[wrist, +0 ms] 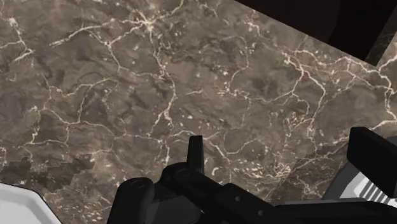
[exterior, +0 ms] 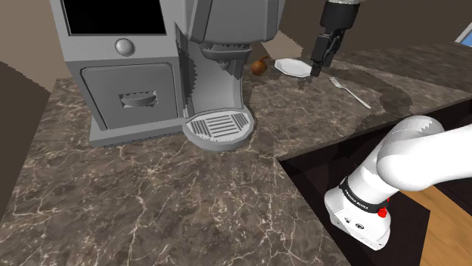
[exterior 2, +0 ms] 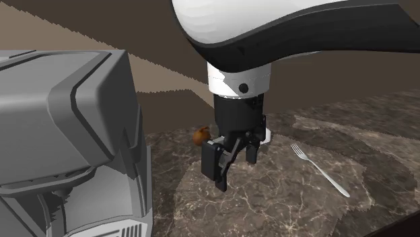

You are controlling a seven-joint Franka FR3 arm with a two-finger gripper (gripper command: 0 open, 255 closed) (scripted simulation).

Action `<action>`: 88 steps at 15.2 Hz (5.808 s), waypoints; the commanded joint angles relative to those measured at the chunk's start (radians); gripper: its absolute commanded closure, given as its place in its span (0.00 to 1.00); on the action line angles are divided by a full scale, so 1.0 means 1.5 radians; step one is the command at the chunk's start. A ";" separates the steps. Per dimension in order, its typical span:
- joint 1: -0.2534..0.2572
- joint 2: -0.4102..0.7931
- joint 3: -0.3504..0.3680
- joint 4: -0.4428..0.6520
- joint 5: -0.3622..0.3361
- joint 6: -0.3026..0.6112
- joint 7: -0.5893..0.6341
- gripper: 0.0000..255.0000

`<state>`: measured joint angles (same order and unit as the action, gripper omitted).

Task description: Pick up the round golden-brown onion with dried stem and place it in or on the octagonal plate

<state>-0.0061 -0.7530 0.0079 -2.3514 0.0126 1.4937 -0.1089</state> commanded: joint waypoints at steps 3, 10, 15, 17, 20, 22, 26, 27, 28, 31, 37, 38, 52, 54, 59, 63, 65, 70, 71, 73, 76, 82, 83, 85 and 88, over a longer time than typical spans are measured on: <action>0.000 0.047 -0.019 0.017 -0.014 0.024 -0.036 0.00; 0.004 0.223 -0.076 0.109 -0.043 0.094 -0.158 0.00; 0.006 0.357 -0.105 0.202 -0.045 0.124 -0.243 0.00; 0.006 0.412 -0.113 0.246 -0.041 0.130 -0.276 0.00; 0.003 0.496 -0.122 0.319 -0.034 0.134 -0.324 0.00; 0.000 0.553 -0.125 0.374 -0.027 0.132 -0.355 0.00; -0.011 0.672 -0.125 0.498 -0.013 0.116 -0.411 0.00; -0.014 0.702 -0.124 0.534 -0.010 0.110 -0.424 0.00; -0.018 0.734 -0.122 0.571 -0.007 0.102 -0.437 0.00; -0.024 0.781 -0.119 0.619 -0.003 0.097 -0.455 0.00; -0.022 0.773 -0.119 0.555 -0.004 0.154 -0.454 0.00; -0.022 0.773 -0.119 0.549 -0.004 0.159 -0.454 0.00; -0.022 0.773 -0.119 0.550 -0.004 0.159 -0.454 1.00; -0.022 0.773 -0.119 0.550 -0.004 0.159 -0.454 1.00; -0.038 0.651 -0.120 0.403 -0.025 0.267 -0.570 0.00; -0.058 0.565 -0.127 0.297 -0.026 0.357 -0.684 0.00; -0.059 0.570 -0.128 0.285 -0.025 0.373 -0.685 0.00; -0.060 0.585 -0.128 0.262 -0.022 0.411 -0.687 0.00; -0.060 0.585 -0.128 0.262 -0.022 0.411 -0.687 0.00; -0.060 0.585 -0.128 0.262 -0.022 0.411 -0.687 0.00; -0.060 0.585 -0.128 0.262 -0.022 0.411 -0.687 0.00; -0.060 0.585 -0.128 0.262 -0.022 0.411 -0.687 1.00; -0.060 0.585 -0.128 0.262 -0.022 0.411 -0.687 1.00; -0.060 0.585 -0.128 0.262 -0.022 0.411 -0.687 1.00; -0.060 0.582 -0.128 0.267 -0.023 0.403 -0.687 1.00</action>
<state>-0.0961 0.1221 -0.1843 -1.9554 -0.0215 2.1050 -1.1388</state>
